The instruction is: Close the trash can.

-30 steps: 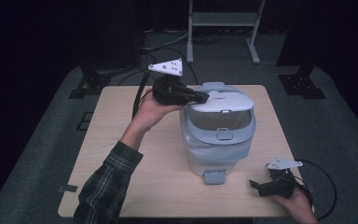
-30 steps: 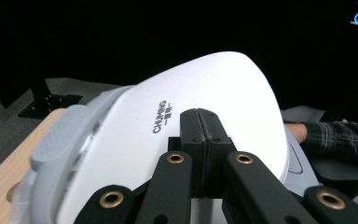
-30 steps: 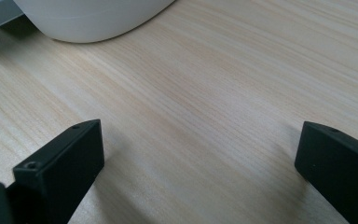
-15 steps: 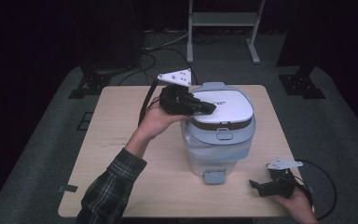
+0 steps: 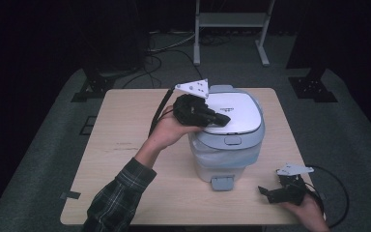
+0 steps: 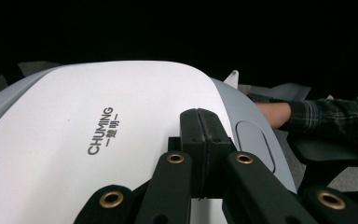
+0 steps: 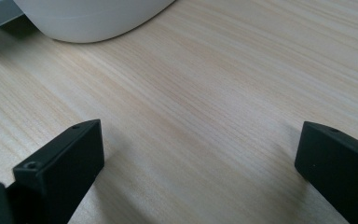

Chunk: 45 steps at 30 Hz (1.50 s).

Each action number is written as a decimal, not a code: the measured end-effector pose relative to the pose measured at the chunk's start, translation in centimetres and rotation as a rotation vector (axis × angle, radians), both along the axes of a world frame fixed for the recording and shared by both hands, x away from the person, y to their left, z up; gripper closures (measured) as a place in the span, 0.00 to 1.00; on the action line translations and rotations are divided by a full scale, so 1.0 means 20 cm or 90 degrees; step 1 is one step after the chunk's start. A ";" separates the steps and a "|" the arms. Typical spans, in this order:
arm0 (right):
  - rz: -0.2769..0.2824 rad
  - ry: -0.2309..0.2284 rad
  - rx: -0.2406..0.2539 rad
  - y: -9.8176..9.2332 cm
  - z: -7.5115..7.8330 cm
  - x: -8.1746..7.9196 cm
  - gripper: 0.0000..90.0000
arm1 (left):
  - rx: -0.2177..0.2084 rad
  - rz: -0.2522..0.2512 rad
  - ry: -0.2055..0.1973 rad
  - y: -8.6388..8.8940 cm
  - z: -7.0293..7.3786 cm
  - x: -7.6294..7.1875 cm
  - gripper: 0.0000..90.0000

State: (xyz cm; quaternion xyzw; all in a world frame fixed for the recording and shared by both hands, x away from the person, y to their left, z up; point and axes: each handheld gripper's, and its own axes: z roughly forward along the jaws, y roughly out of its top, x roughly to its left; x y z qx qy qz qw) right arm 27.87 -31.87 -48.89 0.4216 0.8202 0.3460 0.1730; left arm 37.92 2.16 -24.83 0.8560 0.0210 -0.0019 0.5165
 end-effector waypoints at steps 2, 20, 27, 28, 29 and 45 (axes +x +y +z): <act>0.000 0.000 0.000 0.00 0.00 0.00 0.00 | 0.003 -0.005 0.016 -0.01 0.00 -0.01 1.00; 0.007 0.000 0.000 0.00 0.00 0.00 0.00 | 0.008 0.006 0.017 -0.05 -0.01 -0.03 0.93; 0.007 0.000 0.000 0.00 0.00 0.00 0.00 | -0.029 0.046 0.010 0.05 0.03 -0.03 0.68; 0.007 0.000 0.000 0.00 0.00 0.00 0.00 | -0.030 0.055 0.007 0.07 0.03 -0.03 0.64; 0.007 0.000 0.000 0.00 0.00 0.00 0.00 | -0.030 0.055 0.007 0.07 0.03 -0.03 0.59; 0.006 0.000 0.000 0.00 0.00 0.00 0.00 | -0.027 0.171 -0.040 0.31 0.07 -0.11 0.11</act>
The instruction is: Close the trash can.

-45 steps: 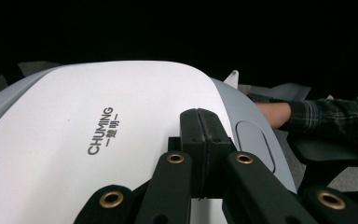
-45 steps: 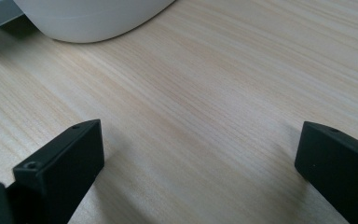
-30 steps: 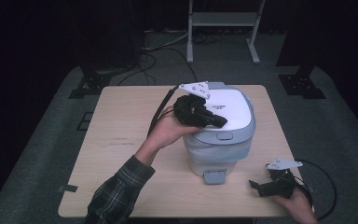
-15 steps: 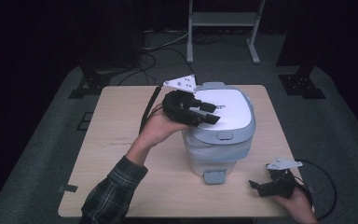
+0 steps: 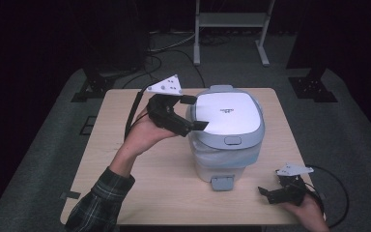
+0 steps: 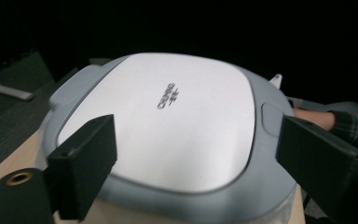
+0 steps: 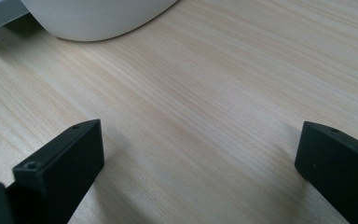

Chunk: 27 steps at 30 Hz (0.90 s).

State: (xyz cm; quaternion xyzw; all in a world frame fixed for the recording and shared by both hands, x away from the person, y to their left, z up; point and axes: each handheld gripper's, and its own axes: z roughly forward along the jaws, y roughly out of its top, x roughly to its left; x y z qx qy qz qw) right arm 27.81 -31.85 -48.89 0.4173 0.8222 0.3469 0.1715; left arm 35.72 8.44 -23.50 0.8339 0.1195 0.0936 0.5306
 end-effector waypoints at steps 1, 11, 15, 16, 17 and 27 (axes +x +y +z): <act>0.000 0.000 0.000 0.00 0.00 0.00 0.00 | 0.000 0.000 0.000 0.00 0.00 0.00 0.10; 0.000 0.000 0.000 0.00 0.00 0.00 0.00 | 0.009 0.061 -0.002 0.17 -0.10 -0.05 0.02; 0.000 0.000 0.000 0.00 0.00 0.00 0.00 | 0.012 0.074 -0.007 0.22 -0.14 -0.06 0.02; 0.000 0.000 0.000 0.00 0.00 0.00 0.00 | 0.009 0.089 -0.008 0.25 -0.18 -0.08 0.00; 0.000 0.000 0.000 0.00 0.00 0.00 0.00 | 0.007 0.093 -0.007 0.26 -0.20 -0.08 0.00; 0.000 0.000 0.000 0.00 0.00 0.00 0.00 | 0.006 0.138 0.010 0.39 -0.38 -0.14 0.00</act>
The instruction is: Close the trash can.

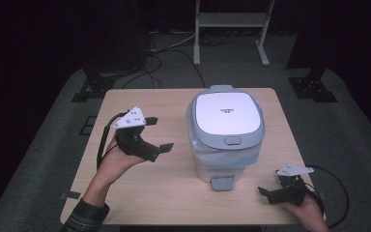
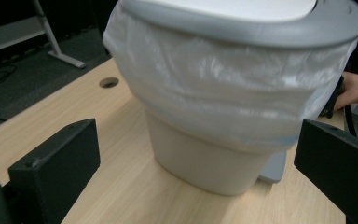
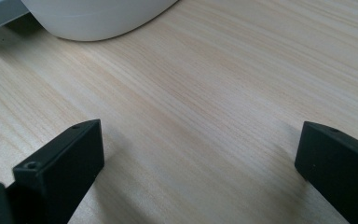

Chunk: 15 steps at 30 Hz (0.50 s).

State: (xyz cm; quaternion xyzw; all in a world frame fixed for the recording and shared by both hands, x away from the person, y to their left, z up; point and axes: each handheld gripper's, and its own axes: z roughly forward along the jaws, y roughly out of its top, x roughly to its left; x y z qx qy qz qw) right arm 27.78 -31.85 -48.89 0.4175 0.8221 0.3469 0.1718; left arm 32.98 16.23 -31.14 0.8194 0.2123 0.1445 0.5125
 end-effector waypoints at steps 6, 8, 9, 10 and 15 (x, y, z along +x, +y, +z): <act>0.000 0.000 0.000 0.00 0.00 0.00 0.00 | 0.003 0.018 0.007 0.06 -0.12 -0.02 0.00; 0.000 0.000 0.000 0.00 0.00 0.00 0.00 | 0.004 0.023 0.011 0.08 -0.15 -0.03 0.00; 0.000 0.000 0.000 0.00 0.00 0.00 0.00 | 0.004 0.023 0.011 0.08 -0.15 -0.03 0.00; -0.001 0.000 0.000 0.00 0.00 0.00 0.00 | 0.000 0.027 0.015 0.09 -0.18 -0.04 0.00; -0.001 0.001 -0.001 0.00 0.00 0.00 0.00 | 0.015 0.036 0.022 0.12 -0.26 -0.05 0.00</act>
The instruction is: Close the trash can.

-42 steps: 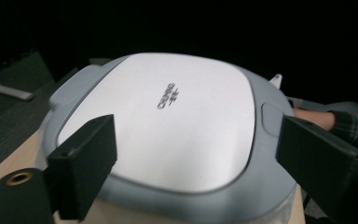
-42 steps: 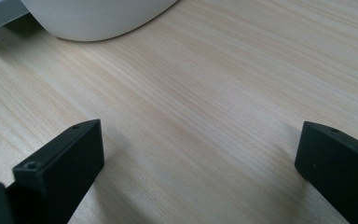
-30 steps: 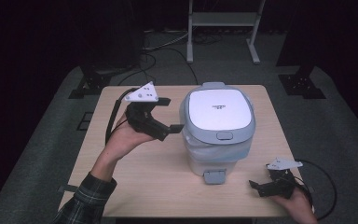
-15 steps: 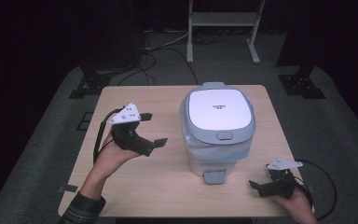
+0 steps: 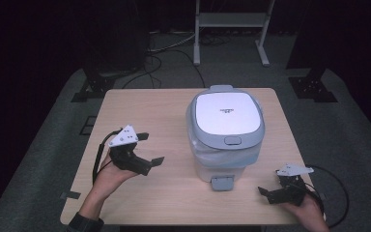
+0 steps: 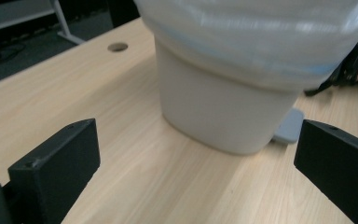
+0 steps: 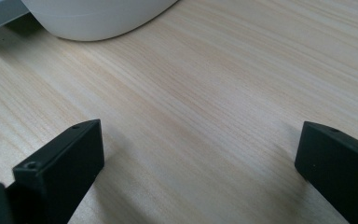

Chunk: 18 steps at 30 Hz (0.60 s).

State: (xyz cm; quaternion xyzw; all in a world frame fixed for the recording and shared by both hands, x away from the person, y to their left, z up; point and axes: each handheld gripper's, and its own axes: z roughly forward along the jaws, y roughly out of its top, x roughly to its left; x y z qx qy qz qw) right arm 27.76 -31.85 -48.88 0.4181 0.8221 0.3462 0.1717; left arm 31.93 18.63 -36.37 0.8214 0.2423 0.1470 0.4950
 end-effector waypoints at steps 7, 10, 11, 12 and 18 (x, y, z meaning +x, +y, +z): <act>0.000 0.000 0.000 0.00 0.00 0.00 0.00 | 0.015 0.019 0.007 0.04 -0.08 -0.02 0.00; 0.000 0.000 0.000 0.00 0.00 0.00 0.00 | 0.024 0.035 0.006 0.08 -0.13 -0.03 0.00; 0.000 0.000 0.000 0.00 0.00 0.00 0.00 | 0.024 0.035 0.006 0.08 -0.13 -0.03 0.00; 0.000 0.000 0.000 0.00 0.00 0.00 0.00 | 0.030 0.040 0.009 0.10 -0.15 -0.04 0.00; 0.000 0.000 0.000 0.00 0.00 0.00 0.00 | 0.055 0.056 0.028 0.15 -0.25 -0.07 0.00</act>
